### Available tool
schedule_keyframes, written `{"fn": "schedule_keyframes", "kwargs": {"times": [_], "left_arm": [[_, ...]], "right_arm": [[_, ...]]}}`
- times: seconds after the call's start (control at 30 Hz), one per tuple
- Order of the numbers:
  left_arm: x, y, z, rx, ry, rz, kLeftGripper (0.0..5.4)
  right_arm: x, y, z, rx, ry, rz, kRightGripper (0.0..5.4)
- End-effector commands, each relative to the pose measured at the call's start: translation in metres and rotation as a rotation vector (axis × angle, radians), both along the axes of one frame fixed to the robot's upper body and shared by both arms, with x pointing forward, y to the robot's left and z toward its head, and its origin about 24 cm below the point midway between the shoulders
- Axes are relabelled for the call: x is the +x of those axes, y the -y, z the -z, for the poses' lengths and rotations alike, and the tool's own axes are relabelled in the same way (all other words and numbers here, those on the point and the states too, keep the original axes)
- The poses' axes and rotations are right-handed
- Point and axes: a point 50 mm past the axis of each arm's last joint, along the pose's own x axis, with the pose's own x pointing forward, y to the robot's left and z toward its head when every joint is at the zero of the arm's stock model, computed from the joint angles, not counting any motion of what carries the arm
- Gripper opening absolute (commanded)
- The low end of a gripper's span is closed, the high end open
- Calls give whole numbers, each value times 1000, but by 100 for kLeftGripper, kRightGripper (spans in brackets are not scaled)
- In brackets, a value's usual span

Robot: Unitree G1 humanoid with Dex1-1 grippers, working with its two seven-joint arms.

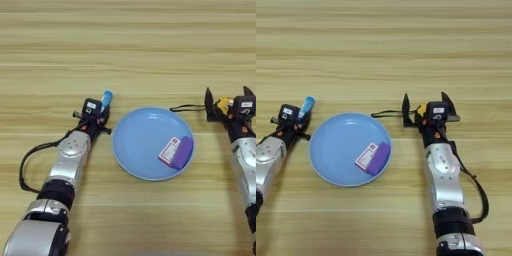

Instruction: Move the objects on the table

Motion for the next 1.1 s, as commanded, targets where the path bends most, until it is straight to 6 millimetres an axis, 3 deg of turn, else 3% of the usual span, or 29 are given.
{"fn": "schedule_keyframes", "kwargs": {"times": [0.03,0.57,0.63,1.1], "left_arm": [[0,4,3,8,-19,16,136],[0,4,4,10,-24,18,136],[0,4,4,11,-25,18,172],[0,3,5,16,-29,18,296]], "right_arm": [[-1,2,1,-1,-12,8,540],[-1,1,1,-3,-12,7,540],[-1,1,1,-3,-12,7,540],[-1,1,2,-4,-13,7,540]]}}
